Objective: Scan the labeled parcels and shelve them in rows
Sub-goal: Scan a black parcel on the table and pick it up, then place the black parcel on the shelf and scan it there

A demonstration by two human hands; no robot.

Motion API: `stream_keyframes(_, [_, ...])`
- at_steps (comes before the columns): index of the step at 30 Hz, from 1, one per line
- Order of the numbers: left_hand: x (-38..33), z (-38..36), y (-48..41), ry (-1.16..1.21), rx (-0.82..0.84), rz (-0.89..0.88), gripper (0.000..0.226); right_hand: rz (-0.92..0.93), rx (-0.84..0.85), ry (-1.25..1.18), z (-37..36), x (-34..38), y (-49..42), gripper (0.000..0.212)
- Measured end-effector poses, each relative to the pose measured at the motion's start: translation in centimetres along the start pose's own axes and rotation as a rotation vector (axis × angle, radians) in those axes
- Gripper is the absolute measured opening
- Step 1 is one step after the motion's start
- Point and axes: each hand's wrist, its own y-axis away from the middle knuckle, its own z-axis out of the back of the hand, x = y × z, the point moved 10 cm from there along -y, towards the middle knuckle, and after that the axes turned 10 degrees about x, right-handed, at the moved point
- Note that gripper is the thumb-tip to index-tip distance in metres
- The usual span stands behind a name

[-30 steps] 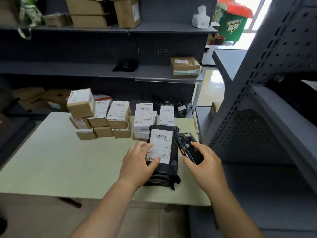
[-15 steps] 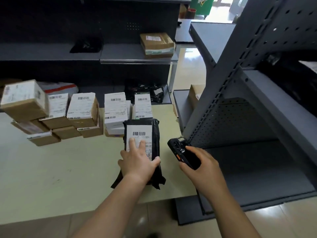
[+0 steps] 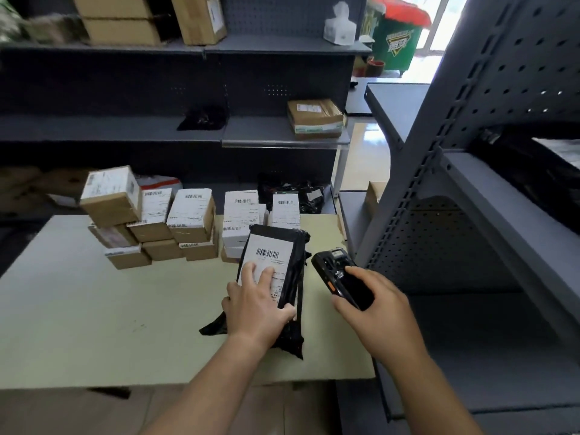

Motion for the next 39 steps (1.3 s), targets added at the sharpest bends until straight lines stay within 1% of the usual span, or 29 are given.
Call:
stream_keyframes(5, [0.5, 7.1, 1.9, 0.07, -0.198, -0.066, 0.076, 0.048, -0.021, -0.019, 1.6, 4.5, 0.4, 0.053])
stream_keyframes(12, [1.4, 19.7, 3.6, 0.161, -0.481, -0.166, 0.074, 0.155, -0.087, 0.049, 4.8, 14.6, 1.3, 0.053])
stream_keyframes(16, [1.5, 25.5, 4.9, 0.204, -0.594, -0.216, 0.073, 0.214, -0.118, 0.056, 5.9, 19.8, 2.3, 0.05])
stream_keyframes(19, [1.3, 28.7, 5.7, 0.236, -0.648, -0.262, 0.072, 0.266, -0.139, 0.064, 6.5, 23.1, 3.1, 0.05])
stream_keyframes(25, [1.5, 31.3, 6.8, 0.226, -0.755, -0.303, 0.068, 0.303, -0.141, 0.121, 6.9, 27.1, 4.5, 0.052])
stream_keyframes(33, [1.6, 31.5, 6.4, 0.199, -0.78, -0.297, 0.07, 0.314, -0.131, 0.219, 7.0, 29.5, 5.4, 0.054])
stream_keyframes(39, [1.3, 31.2, 6.2, 0.167, -0.8, -0.283, 0.07, 0.294, -0.033, 0.271, 7.1, 29.2, 5.4, 0.057])
